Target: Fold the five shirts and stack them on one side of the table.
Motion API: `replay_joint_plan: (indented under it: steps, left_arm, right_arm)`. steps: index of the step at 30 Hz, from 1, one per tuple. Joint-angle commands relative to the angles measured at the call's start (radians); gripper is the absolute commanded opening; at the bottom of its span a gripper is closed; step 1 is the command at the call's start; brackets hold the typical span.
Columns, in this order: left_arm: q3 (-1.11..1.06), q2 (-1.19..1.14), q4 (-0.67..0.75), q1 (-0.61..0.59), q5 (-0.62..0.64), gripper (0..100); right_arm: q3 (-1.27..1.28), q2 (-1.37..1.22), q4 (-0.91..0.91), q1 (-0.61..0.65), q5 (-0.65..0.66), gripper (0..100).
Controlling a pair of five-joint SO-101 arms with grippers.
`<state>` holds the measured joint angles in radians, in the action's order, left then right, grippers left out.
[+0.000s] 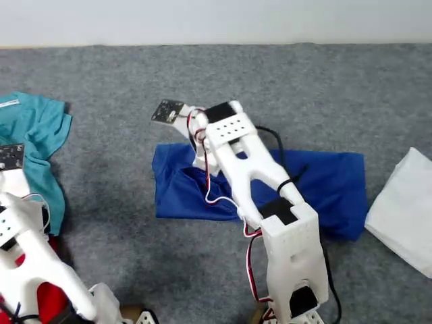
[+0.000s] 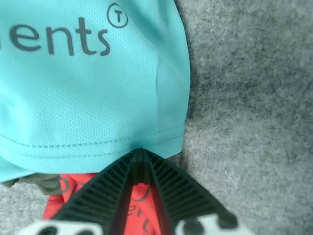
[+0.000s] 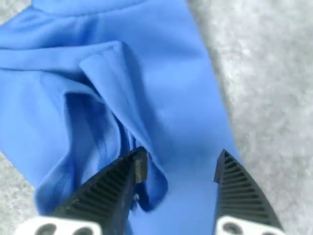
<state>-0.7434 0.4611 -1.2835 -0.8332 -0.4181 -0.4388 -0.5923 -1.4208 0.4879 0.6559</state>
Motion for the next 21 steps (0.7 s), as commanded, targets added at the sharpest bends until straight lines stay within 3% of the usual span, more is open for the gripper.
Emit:
replay_joint_plan:
  steps: [1,8,14,21]
  left_arm:
    - [0.008,0.032,0.015,0.003,0.002,0]
    - [0.004,0.026,0.038,0.025,0.002,0]
    - [0.004,0.032,0.040,0.064,0.003,0]
    - [0.004,0.029,0.043,0.068,0.003,0]
  right_arm:
    - [-0.104,0.053,-0.096,-0.015,-0.009,23.9]
    - [-0.137,0.102,-0.366,0.085,-0.012,22.6]
    - [-0.060,0.150,-0.369,0.197,-0.120,2.4]
    - [0.055,0.127,-0.314,0.277,-0.147,1.1]
